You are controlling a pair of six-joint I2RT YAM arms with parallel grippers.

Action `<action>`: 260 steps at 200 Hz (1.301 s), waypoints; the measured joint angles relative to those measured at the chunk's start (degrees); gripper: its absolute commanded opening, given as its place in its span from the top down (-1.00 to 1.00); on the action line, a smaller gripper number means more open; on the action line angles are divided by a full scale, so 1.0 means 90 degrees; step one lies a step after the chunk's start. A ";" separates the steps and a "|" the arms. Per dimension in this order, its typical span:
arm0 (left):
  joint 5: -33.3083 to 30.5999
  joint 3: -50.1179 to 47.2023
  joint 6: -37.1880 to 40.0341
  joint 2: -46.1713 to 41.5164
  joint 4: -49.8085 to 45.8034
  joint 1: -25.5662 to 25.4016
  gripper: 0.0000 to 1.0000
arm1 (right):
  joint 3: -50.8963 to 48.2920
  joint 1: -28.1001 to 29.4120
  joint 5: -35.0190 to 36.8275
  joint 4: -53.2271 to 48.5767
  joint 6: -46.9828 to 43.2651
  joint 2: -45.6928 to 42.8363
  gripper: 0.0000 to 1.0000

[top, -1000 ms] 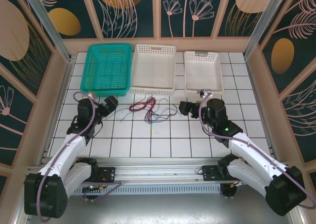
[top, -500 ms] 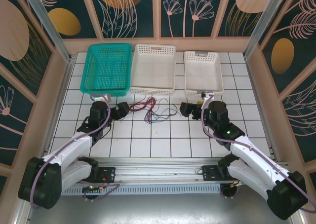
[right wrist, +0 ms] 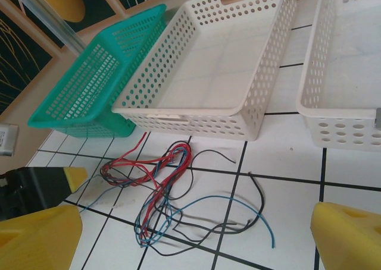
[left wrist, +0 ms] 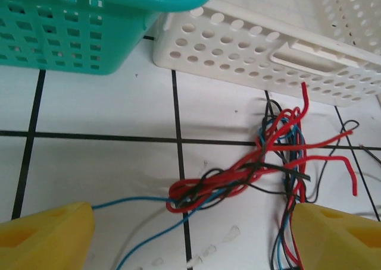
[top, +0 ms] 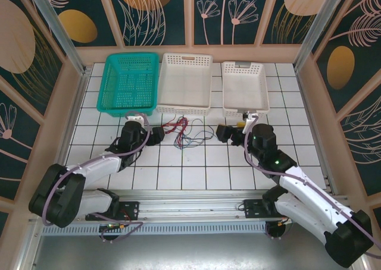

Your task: Untangle the cables

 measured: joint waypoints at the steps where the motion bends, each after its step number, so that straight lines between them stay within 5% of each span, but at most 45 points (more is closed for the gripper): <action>1: -0.0005 0.0010 0.0002 0.0012 0.0000 0.0000 -0.70 | 0.0000 0.0000 0.0002 0.0000 0.0000 -0.0002 -0.98; 150: -0.0148 0.0520 0.0546 0.1056 0.0104 -0.0226 -0.51 | 0.0000 0.0053 0.0017 -0.0194 0.0000 -0.0359 -0.98; 190: -0.0143 0.0573 0.0639 0.1479 0.0187 -0.0226 -0.36 | 0.0000 0.0053 0.0012 -0.0209 0.0002 -0.0359 -0.98; 260: -0.0029 0.0585 0.0663 0.1647 0.0420 -0.0226 0.19 | -0.0002 0.0124 -0.0058 -0.0206 0.0073 -0.0359 -0.98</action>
